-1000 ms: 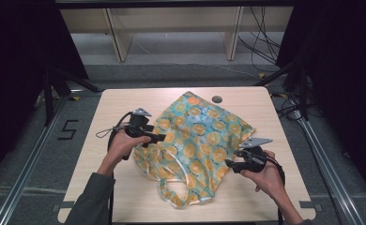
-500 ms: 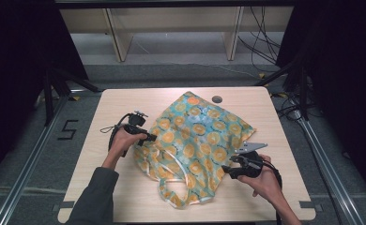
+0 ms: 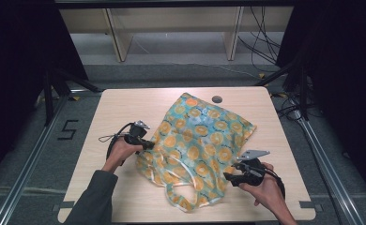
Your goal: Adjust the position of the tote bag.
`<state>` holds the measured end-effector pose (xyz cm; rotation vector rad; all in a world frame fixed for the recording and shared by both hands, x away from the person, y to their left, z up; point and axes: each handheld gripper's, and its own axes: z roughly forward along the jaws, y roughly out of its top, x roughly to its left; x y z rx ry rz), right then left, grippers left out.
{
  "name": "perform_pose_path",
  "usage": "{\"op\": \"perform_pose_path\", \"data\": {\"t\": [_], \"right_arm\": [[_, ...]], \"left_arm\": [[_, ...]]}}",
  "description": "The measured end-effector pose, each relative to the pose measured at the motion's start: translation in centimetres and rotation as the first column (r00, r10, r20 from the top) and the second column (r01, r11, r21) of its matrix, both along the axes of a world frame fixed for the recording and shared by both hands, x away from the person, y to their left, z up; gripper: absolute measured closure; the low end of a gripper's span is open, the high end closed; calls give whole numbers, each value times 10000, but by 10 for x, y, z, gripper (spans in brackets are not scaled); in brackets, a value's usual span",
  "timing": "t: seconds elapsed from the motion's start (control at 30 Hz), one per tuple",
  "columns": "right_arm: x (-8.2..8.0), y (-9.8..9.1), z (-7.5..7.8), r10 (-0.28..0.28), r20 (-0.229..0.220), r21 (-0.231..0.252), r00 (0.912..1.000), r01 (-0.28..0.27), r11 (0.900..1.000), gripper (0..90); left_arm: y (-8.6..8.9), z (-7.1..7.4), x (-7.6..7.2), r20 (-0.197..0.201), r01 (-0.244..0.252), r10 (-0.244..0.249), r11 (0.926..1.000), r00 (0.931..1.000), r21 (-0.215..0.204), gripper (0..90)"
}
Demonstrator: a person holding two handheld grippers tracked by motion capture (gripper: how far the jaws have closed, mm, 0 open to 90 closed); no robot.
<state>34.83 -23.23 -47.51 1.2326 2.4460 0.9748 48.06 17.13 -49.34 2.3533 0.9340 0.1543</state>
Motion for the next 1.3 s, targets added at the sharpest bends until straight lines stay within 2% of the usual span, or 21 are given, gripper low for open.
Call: {"op": "perform_pose_path", "data": {"t": [0.03,0.07,0.17,0.27,0.33,0.47,0.57,0.6,0.67,0.7,0.77,0.87,0.9,0.97,1.0,1.03,1.13,1.17,1.2,1.27,1.3], "right_arm": [[0,-3,-2,-106,95,-190,9999,108,9998,408],[-1,-5,0,-159,-104,-295,9998,155,9994,407],[1,-16,0,-345,294,-100,9990,349,9993,410],[-1,-21,7,-366,395,3,9985,366,9993,414],[-6,-21,16,-385,366,199,9986,378,9991,426],[-6,-20,16,-34,726,194,9974,20,9998,427],[-8,-16,18,-2,541,304,9985,-15,9995,429],[-8,-16,18,184,734,245,9971,-203,9995,429],[-13,-11,21,26,424,521,9991,-49,9986,430],[-11,-12,21,391,712,358,9967,-418,9985,430],[-12,-10,21,639,943,354,9935,-675,9971,435],[-14,-6,21,732,695,399,9949,-761,9963,436],[-14,-6,20,809,800,379,9935,-842,9957,436],[-13,-6,19,893,681,421,9937,-923,9948,437],[-13,-6,19,951,680,452,9931,-983,9941,437],[-12,-7,19,963,701,456,9929,-996,9940,437],[-10,-8,18,1143,888,422,9895,-1184,9921,438],[-11,-8,18,1069,829,429,9908,-1107,9929,438],[-12,-8,19,839,713,513,9939,-877,9948,439],[-12,-9,19,883,809,460,9928,-922,9947,439],[-12,-8,19,891,764,480,9931,-929,9945,439]], "left_arm": [[-2,1,-3,-4,18,-18,10000,10000,-7,892],[-4,2,-7,58,129,-128,9999,9999,-66,891],[-10,5,-19,224,409,-407,9991,9989,-92,891],[-13,6,-28,252,519,-510,9981,9984,-343,890],[-19,7,-43,338,800,-785,9958,9963,-446,890],[-25,3,-56,233,1239,-1232,9917,9921,-329,889],[-29,2,-67,227,1340,-1327,9885,9909,-698,889],[-30,3,-70,210,1450,-1438,9865,9894,-755,889],[-32,3,-74,172,1484,-1474,9841,9889,-977,888],[-34,3,-77,125,1302,-1297,9841,9915,-1204,887],[-36,2,-79,24,1560,-1568,9807,9876,-1177,874],[-37,3,-81,75,1319,-1318,9861,9913,-1009,735],[-32,10,-80,356,1244,-1223,9902,9919,-633,693],[-30,22,-85,724,647,-571,9922,9957,-1070,610],[-30,22,-85,724,647,-571,9922,9957,-1070,578],[-27,38,-92,998,667,-525,9871,9936,-1452,558],[-27,47,-99,1155,856,-661,9812,9911,-1730,495],[-29,50,-105,1053,855,-640,9729,9924,-2148,495],[-33,50,-110,773,959,-783,9611,9939,-2589,438],[-36,48,-114,752,1165,-1004,9596,9921,-2562,425],[-43,45,-120,815,1465,-1312,9630,9880,-2260,413]]}}
